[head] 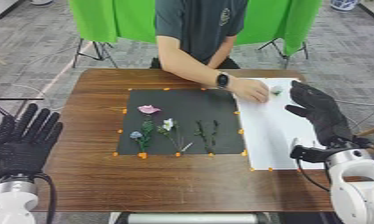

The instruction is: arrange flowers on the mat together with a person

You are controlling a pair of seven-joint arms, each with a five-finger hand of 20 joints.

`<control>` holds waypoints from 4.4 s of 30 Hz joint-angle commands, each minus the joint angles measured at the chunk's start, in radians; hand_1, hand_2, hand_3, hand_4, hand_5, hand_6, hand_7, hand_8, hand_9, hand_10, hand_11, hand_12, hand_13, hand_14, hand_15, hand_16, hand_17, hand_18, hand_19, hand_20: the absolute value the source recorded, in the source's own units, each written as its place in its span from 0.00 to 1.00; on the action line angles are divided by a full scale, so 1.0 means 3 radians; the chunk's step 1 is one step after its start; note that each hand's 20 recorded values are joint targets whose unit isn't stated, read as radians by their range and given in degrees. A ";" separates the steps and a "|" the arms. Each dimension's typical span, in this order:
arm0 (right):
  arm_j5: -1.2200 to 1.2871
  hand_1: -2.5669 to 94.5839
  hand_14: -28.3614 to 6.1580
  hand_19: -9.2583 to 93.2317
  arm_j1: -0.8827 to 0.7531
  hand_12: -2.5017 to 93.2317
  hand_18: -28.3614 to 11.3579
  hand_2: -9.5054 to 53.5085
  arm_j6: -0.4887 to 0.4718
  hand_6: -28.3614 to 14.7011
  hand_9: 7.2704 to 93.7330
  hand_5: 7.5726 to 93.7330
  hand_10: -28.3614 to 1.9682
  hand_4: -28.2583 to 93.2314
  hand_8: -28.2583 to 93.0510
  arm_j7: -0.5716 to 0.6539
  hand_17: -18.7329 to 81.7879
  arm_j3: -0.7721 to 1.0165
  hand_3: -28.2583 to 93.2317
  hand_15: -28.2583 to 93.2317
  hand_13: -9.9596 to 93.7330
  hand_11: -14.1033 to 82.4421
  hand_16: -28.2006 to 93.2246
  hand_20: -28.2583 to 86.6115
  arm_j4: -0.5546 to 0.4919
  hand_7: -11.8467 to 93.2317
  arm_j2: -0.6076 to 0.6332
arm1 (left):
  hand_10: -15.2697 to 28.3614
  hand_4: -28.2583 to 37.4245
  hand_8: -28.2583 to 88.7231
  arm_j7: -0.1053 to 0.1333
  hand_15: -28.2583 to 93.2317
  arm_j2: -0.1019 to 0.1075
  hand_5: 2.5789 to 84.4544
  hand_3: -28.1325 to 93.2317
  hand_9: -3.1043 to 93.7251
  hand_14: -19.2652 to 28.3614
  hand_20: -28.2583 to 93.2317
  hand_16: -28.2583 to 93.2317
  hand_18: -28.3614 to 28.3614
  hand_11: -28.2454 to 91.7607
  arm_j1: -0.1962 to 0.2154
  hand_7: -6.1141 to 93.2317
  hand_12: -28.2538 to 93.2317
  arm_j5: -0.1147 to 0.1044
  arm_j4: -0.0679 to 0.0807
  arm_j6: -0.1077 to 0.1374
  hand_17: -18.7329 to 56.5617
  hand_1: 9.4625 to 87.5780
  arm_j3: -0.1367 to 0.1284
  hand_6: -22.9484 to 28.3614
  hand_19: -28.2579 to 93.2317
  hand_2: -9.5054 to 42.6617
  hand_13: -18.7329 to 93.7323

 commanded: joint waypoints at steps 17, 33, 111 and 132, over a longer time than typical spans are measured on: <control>-0.0152 0.18 0.64 0.38 0.0055 0.11 0.53 0.33 -0.0023 0.55 0.32 0.34 0.53 0.02 0.15 0.0093 0.34 -0.0278 0.88 0.34 0.33 0.21 0.23 0.28 0.0060 0.22 0.0038 | 0.67 0.00 0.14 -0.0037 0.44 -0.0010 0.51 0.82 0.46 0.69 0.32 0.19 0.68 0.40 -0.0013 0.20 0.29 -0.0012 0.0033 -0.0005 0.22 0.24 0.0020 0.56 0.42 0.46 0.44; -0.1488 0.22 0.65 0.38 0.0319 0.10 0.54 0.22 -0.0204 0.54 0.28 0.32 0.53 0.03 0.15 0.0195 0.33 -0.0148 0.88 0.36 0.29 0.21 0.17 0.26 0.0195 0.22 0.0091 | 0.67 0.00 0.14 -0.0062 0.44 0.0007 0.51 0.82 0.46 0.69 0.32 0.19 0.68 0.40 -0.0060 0.20 0.29 -0.0003 0.0054 -0.0025 0.22 0.24 0.0078 0.56 0.42 0.46 0.44; -0.3473 0.67 0.76 0.78 0.1822 0.47 0.40 0.00 -0.0569 0.73 0.78 0.64 0.73 0.00 0.17 0.0556 0.58 -0.1929 0.75 0.57 0.72 0.27 0.59 0.49 0.0868 0.48 0.0394 | 0.67 0.00 0.14 -0.0167 0.46 -0.0002 0.51 0.82 0.46 0.72 0.32 0.19 0.72 0.40 -0.0199 0.21 0.29 0.0021 0.0099 -0.0005 0.20 0.24 0.0269 0.56 0.45 0.46 0.44; -0.3834 0.66 0.75 0.82 0.2046 0.46 0.38 0.00 -0.0549 0.70 0.75 0.62 0.70 0.00 0.18 0.0435 0.56 -0.2521 0.75 0.58 0.70 0.27 0.58 0.52 0.1146 0.45 -0.0032 | 0.67 0.00 0.14 -0.0197 0.46 0.0015 0.51 0.82 0.46 0.72 0.32 0.19 0.72 0.39 -0.0194 0.21 0.29 0.0029 0.0105 0.0011 0.20 0.24 0.0273 0.56 0.45 0.47 0.44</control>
